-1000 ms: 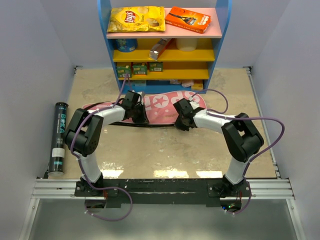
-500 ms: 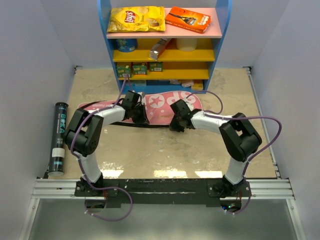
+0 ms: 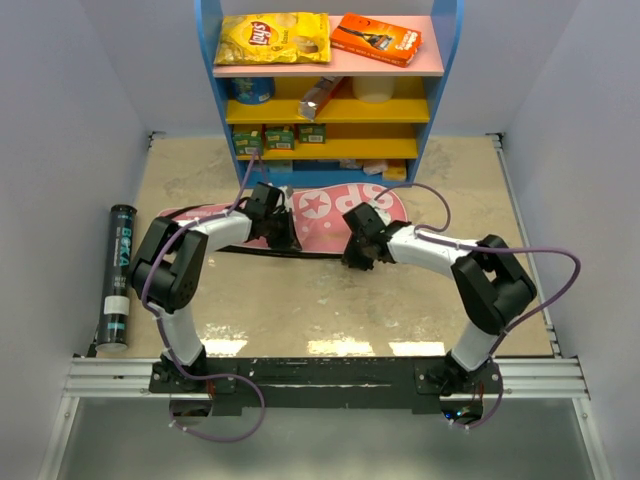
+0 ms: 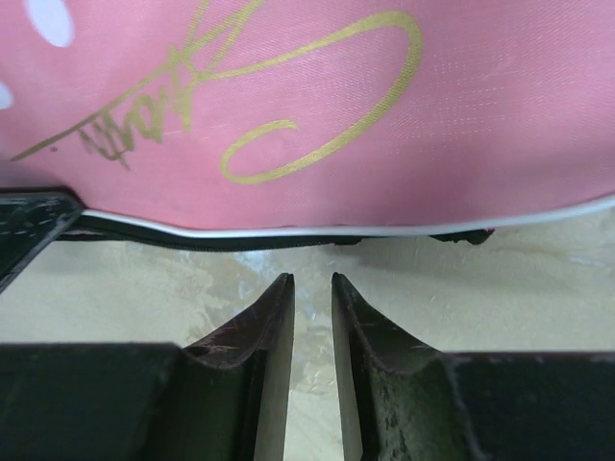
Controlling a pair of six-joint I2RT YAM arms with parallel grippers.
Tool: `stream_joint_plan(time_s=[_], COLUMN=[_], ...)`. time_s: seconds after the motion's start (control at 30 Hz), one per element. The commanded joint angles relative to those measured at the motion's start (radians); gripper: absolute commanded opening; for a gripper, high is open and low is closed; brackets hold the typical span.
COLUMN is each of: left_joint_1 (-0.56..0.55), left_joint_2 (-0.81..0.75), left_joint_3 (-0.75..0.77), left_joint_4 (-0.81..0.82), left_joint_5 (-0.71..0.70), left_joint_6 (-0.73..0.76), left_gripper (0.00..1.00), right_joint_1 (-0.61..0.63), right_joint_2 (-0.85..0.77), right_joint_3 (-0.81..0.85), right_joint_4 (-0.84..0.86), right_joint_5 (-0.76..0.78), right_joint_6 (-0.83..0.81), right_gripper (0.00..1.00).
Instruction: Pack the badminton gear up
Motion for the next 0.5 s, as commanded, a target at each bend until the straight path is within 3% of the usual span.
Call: stream_joint_plan(time_s=[0.0, 0.2, 0.47], left_joint_1=[-0.014, -0.014, -0.015], left_joint_2=[0.024, 0.020, 0.021], left_joint_3=[-0.001, -0.001, 0.001], left_joint_4=[-0.057, -0.055, -0.055], left_joint_5=[0.029, 0.038, 0.044], left_joint_6=[0.028, 0.028, 0.028], left_gripper=[0.09, 0.09, 0.09], right_joint_1=[-0.010, -0.020, -0.012], right_joint_2=[-0.101, -0.150, -0.099], right_joint_3=[-0.018, -0.039, -0.032], right_joint_4=[-0.067, -0.084, -0.021], right_joint_5=[0.055, 0.063, 0.061], right_joint_6=[-0.025, -0.036, -0.013], right_gripper=[0.27, 0.28, 0.37])
